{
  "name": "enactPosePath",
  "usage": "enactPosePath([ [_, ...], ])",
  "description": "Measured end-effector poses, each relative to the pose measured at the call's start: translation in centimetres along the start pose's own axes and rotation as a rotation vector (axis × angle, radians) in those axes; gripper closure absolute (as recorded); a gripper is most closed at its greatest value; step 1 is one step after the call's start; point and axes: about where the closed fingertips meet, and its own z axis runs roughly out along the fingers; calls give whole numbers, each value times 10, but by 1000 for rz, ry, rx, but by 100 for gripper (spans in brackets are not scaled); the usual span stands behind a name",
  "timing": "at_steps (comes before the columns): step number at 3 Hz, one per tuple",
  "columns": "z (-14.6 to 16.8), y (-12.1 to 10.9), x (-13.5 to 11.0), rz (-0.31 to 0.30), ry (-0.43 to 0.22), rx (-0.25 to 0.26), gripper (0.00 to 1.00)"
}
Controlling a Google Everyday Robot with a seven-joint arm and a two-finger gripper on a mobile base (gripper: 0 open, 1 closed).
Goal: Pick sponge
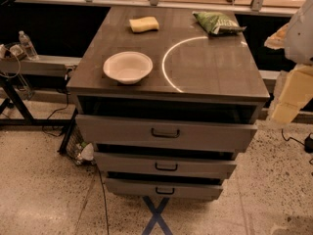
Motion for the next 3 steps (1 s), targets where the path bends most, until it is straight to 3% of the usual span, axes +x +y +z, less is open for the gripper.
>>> enactPosePath([
  [1,0,0,0,0,0,0,0],
  [2,14,-25,-9,-10,-40,2,0],
  [3,45,-91,-43,-30,-142,29,0],
])
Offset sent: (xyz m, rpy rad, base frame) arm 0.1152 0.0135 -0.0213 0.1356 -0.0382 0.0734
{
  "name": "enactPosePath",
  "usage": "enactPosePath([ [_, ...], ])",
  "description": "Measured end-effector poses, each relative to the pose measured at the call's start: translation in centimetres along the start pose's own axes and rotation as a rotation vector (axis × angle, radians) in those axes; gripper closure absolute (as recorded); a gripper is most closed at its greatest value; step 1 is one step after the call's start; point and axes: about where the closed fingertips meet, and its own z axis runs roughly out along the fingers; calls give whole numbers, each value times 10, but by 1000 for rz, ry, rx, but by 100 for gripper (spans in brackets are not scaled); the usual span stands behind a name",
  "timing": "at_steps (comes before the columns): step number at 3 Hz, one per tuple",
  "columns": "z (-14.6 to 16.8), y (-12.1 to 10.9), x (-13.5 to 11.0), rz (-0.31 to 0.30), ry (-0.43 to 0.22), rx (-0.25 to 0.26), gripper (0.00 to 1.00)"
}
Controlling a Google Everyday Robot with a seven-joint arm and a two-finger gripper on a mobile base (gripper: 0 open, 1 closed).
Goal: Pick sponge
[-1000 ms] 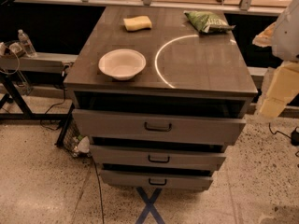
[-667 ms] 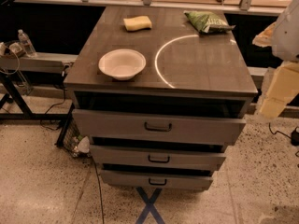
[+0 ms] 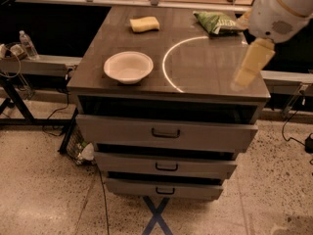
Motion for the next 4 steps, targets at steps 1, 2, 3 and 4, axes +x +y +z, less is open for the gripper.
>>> enactPosePath([
  [1,32,-63,-43,0,-88,56,0],
  [2,59,-108,-110,67,-148,146,0],
  [3,60,-110,-111,74,-152,148,0],
  [4,90,-138,-135,197,-224,184,0],
])
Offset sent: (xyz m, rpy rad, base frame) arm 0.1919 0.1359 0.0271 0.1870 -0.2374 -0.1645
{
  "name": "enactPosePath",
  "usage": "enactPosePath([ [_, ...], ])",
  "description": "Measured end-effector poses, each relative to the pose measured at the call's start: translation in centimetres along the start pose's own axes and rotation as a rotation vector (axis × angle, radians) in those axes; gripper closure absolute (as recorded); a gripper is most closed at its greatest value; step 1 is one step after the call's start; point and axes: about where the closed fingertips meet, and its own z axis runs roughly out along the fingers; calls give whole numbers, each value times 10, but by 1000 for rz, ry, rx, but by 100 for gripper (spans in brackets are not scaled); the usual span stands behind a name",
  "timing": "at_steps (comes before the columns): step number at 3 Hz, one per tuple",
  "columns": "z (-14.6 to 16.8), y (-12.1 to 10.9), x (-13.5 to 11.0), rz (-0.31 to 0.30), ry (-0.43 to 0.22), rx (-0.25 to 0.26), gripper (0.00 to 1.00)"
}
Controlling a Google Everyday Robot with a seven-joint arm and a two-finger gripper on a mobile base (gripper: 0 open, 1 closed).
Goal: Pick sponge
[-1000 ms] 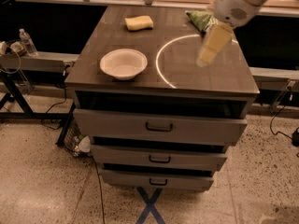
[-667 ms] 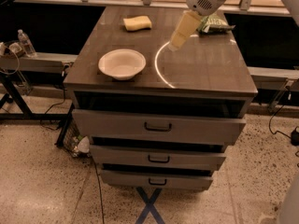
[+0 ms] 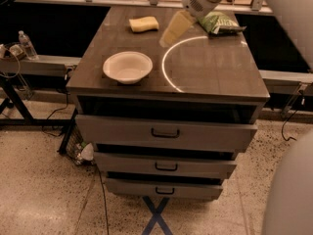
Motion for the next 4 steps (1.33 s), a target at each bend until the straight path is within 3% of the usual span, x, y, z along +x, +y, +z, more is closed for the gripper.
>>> enactPosePath([
  [1,93,-34,-38,228,-135,-5,0],
  [2,150,-57,-53,363,-212,-15,0],
  [3,196,-79,-58,469,-274,17,0],
  [4,237,-102,-53,526,-318,80,0],
])
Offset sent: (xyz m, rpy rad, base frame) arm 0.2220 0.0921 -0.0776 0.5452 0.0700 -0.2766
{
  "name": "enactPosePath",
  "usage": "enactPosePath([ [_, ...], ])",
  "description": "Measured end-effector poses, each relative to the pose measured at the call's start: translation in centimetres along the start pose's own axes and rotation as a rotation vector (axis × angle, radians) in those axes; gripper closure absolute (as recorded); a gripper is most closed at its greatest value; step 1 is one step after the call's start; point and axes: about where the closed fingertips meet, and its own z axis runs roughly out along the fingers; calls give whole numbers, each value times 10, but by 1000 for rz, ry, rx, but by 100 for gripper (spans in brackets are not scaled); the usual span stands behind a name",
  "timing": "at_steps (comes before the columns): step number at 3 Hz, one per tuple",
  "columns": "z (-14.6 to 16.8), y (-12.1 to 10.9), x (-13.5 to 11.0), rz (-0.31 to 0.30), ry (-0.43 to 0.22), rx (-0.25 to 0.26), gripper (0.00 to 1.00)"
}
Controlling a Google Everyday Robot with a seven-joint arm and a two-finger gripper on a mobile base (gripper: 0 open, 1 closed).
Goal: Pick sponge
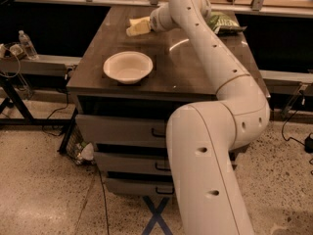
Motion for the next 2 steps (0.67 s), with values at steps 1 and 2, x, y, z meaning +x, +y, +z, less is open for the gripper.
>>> enactPosePath([
  [1,17,-10,2,16,-31,26,0],
  [2,25,-12,1,6,-52,23,18],
])
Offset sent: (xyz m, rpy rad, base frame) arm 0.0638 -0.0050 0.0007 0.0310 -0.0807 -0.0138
